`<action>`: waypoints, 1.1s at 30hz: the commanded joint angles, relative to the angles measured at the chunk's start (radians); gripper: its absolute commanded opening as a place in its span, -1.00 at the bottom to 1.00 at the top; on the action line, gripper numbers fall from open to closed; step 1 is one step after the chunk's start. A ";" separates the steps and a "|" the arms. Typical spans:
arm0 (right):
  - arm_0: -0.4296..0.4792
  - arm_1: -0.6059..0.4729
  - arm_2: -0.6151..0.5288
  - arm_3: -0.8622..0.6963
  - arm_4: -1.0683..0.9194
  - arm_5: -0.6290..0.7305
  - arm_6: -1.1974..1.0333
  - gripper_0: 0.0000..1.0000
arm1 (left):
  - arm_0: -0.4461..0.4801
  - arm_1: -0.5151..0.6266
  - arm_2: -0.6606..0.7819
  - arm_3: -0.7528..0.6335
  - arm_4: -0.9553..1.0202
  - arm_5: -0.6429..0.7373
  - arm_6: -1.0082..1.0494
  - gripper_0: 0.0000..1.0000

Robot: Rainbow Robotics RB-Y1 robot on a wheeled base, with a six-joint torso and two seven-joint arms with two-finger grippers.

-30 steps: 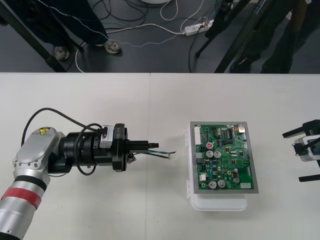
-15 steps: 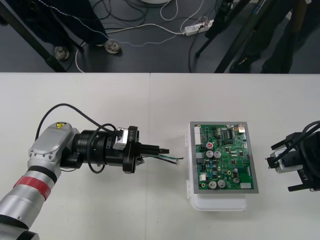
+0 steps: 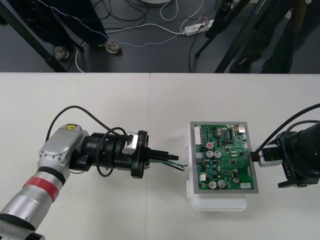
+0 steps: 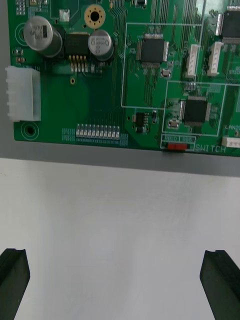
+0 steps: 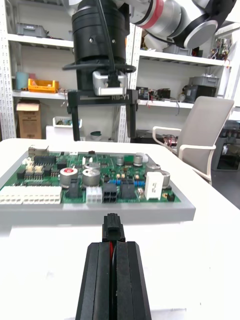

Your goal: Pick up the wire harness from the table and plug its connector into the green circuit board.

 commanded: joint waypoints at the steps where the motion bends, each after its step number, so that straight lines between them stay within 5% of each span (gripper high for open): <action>1: -0.053 -0.027 0.054 -0.022 0.028 -0.007 -0.072 1.00 | -0.038 -0.050 -0.023 -0.004 0.009 0.000 0.003 -1.00; 33: -0.147 0.118 0.134 0.079 0.204 0.006 0.006 1.00 | -0.032 -0.092 -0.094 -0.002 0.012 0.158 0.003 -1.00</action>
